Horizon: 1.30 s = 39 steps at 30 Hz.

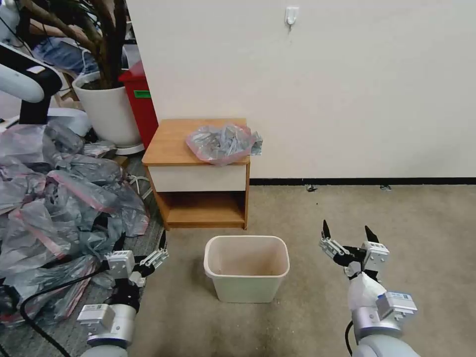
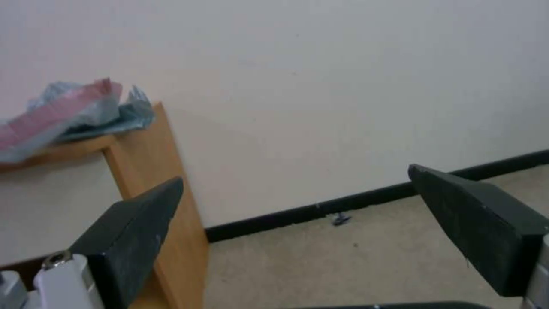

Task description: Pick up the garbage bag from the table and place it over the trash can.

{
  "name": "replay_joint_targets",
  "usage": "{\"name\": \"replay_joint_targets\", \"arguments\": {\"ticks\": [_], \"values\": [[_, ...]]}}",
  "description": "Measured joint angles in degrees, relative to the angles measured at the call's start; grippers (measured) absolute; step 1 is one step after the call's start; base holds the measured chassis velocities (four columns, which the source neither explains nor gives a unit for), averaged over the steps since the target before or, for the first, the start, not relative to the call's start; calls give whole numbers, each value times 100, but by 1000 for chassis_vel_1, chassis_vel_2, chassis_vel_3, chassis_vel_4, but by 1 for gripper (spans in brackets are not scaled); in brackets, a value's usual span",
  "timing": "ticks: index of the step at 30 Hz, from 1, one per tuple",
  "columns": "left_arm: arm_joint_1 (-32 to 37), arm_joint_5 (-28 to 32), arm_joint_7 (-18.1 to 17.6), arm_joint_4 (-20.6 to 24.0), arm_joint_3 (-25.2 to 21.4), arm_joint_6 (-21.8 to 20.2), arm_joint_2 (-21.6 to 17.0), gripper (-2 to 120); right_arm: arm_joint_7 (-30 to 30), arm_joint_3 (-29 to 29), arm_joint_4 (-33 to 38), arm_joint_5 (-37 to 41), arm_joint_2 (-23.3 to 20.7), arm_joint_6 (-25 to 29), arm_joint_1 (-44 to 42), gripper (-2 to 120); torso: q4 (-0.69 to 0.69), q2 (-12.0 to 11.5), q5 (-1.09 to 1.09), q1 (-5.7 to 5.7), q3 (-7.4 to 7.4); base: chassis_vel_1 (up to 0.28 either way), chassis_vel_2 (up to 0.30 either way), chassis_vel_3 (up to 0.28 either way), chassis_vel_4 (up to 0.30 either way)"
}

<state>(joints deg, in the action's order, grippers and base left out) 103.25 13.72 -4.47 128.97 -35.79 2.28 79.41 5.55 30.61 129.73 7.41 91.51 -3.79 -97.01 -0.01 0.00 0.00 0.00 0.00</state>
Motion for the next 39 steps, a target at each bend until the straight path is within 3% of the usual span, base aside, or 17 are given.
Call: {"name": "replay_joint_targets", "arguments": {"ticks": [2, 8, 10, 13, 15, 17, 22, 26, 33, 39], "values": [[7, 12, 12, -13, -11, 33, -4, 100, 65, -40, -43, 196, -64, -30, 81, 100, 1, 0, 0, 0, 0, 0, 0, 0, 0], [111, 95, 48, -39, -117, 150, -3, 100, 814, -394, -291, 2113, -534, -601, 768, 100, 0, 0, 0, 0, 0, 0, 0, 0, 0], [129, 107, 52, -48, -128, 168, -2, 100, 900, -420, -311, 2376, -565, -675, 863, 100, 1, 0, 1, 0, 0, 0, 0, 0, 0], [203, 203, 137, -131, -191, 325, -3, 100, 1522, -520, -430, 4130, -710, -1170, 1504, 100, 0, 0, 0, 0, 0, 0, 0, 0, 0], [213, 213, 156, -139, -202, 355, -1, 100, 1605, -524, -451, 4402, -724, -1244, 1606, 100, 0, 0, -1, 0, 0, 0, 0, 0, 0], [321, 246, 266, -151, -281, 525, 59, 100, 2000, -540, -695, 5766, -767, -1499, 2212, 99, 0, 0, 0, 0, 0, 0, 0, 0, 0], [513, 259, 300, -26, -353, 573, 259, 100, 2377, -620, -1262, 6917, -714, -1633, 3001, 99, 1, 0, 0, 0, 1, 0, 0, 0, 0], [564, 234, 319, -6, -405, 578, 349, 100, 2491, -638, -1671, 7280, -617, -1680, 3423, 99, 0, 0, 1, 0, 1, 0, 0, 0, 0], [697, 207, 332, 71, -668, 582, 580, 100, 2604, -574, -3264, 7730, -370, -1688, 5023, 99, 1, 0, -1, 0, 0, 0, 0, 0, 0], [709, 175, 332, 46, -738, 594, 731, 100, 2589, -623, -4275, 7763, -247, -1683, 5686, 99, 1, 0, 0, 0, 1, 0, 0, 0, 0]]}}
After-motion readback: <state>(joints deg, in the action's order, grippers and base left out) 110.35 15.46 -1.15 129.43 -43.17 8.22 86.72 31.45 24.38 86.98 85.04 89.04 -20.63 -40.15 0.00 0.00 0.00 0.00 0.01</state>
